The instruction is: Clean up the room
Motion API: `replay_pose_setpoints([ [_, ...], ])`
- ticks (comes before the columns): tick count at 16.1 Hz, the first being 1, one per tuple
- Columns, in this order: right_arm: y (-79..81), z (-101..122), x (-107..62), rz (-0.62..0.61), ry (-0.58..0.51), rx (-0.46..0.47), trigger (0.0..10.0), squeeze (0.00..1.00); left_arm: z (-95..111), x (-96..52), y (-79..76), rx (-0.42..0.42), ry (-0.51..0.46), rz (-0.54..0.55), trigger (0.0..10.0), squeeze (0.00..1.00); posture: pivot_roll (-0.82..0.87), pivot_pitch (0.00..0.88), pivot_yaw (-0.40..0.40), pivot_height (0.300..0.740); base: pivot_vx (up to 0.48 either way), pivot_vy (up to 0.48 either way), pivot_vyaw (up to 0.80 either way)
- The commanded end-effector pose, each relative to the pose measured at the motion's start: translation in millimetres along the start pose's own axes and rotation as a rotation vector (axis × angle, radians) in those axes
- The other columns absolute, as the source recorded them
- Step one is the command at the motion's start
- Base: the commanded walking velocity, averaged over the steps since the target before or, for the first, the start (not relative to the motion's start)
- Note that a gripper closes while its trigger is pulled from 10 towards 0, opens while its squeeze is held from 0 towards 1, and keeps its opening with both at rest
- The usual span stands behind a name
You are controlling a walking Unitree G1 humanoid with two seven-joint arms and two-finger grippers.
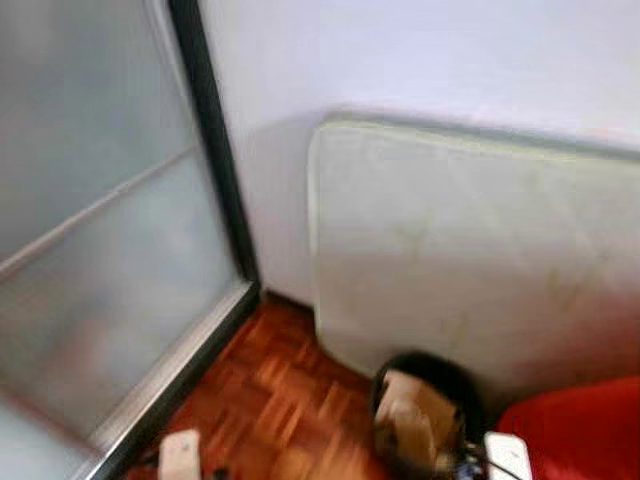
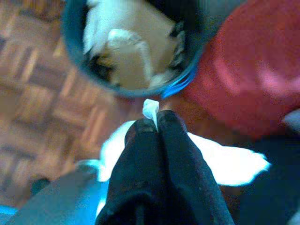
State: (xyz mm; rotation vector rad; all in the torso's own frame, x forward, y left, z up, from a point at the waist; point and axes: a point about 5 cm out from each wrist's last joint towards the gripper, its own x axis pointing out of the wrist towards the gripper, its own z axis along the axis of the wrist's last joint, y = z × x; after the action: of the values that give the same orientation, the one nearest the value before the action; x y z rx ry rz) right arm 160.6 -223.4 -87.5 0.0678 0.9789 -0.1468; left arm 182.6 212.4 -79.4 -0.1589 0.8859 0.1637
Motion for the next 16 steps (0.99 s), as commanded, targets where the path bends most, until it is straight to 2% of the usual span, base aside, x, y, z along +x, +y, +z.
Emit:
replay_pose_setpoints([
  [1,10.2,6.1,2.1,0.027,-0.022,0.015,10.0,0.00,-3.5,-2.7,13.3,0.007,0.016,0.036,10.0,0.00,-0.01,0.000,0.002,0.740,0.371,0.000,0.00],
  [5,10.4,6.5,2.1,0.025,-0.028,0.029,10.0,0.00,-3.4,-2.7,13.4,0.005,0.015,0.035,10.0,0.00,-0.01,0.000,0.002,0.740,0.374,0.000,0.00],
  [6,10.0,6.5,2.1,0.020,-0.029,0.029,10.0,0.00,-3.7,-2.7,13.0,0.001,0.018,0.030,10.0,0.00,0.00,0.000,0.001,0.740,0.000,0.000,0.00],
  [10,10.0,7.3,2.0,0.029,-0.036,0.029,10.0,0.00,-4.2,-2.6,12.4,-0.005,0.021,0.028,10.0,0.00,0.00,0.000,0.000,0.740,0.000,0.000,-0.79],
  [16,10.3,9.8,1.8,0.036,-0.068,0.045,10.0,0.00,-4.6,-2.7,12.3,-0.008,0.022,0.027,10.0,0.00,0.01,0.000,-0.002,0.740,0.000,0.000,0.00],
])
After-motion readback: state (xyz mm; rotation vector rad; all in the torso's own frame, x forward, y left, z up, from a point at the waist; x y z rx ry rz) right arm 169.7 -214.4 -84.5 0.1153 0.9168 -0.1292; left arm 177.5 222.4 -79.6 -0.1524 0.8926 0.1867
